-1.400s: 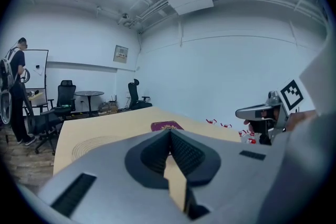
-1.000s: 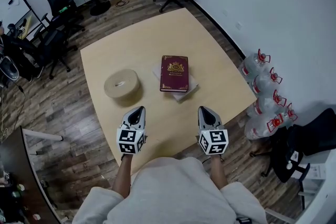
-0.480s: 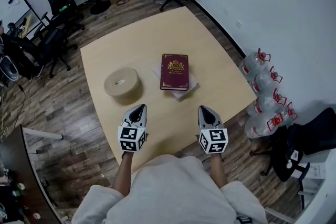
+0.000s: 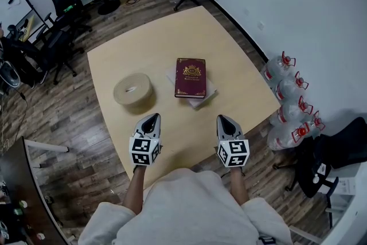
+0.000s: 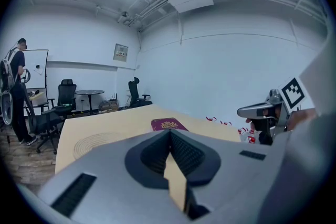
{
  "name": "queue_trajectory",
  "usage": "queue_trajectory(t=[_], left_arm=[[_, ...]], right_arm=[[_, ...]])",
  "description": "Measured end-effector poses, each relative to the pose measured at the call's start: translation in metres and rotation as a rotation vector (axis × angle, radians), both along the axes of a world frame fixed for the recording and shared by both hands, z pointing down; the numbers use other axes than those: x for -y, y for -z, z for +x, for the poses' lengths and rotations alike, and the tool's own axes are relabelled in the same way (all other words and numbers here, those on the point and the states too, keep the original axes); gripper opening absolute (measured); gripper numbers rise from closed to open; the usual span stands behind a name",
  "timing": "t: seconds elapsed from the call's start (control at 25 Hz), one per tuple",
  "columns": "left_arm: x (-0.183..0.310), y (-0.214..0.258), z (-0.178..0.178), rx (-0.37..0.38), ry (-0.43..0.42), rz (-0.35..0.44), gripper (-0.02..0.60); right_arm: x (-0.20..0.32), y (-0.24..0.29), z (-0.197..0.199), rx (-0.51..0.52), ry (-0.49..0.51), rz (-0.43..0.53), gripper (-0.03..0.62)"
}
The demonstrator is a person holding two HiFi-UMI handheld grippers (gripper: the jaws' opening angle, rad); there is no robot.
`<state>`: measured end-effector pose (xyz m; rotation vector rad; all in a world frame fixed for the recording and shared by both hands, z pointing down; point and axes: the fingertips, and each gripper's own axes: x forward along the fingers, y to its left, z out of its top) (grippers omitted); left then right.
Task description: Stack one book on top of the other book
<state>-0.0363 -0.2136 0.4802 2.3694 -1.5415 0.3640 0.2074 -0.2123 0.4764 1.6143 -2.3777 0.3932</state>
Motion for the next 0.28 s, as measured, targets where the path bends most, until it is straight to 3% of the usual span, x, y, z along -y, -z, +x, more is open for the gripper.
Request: queue_trajectory(t=[0.28], left_arm=[[0.0016,-0.0009,0.0021,-0.005,-0.008,-0.004,0.011]], right_arm=[[0.0013,-0.0002,-0.0009,-0.014,0.003,0.001,0.003]])
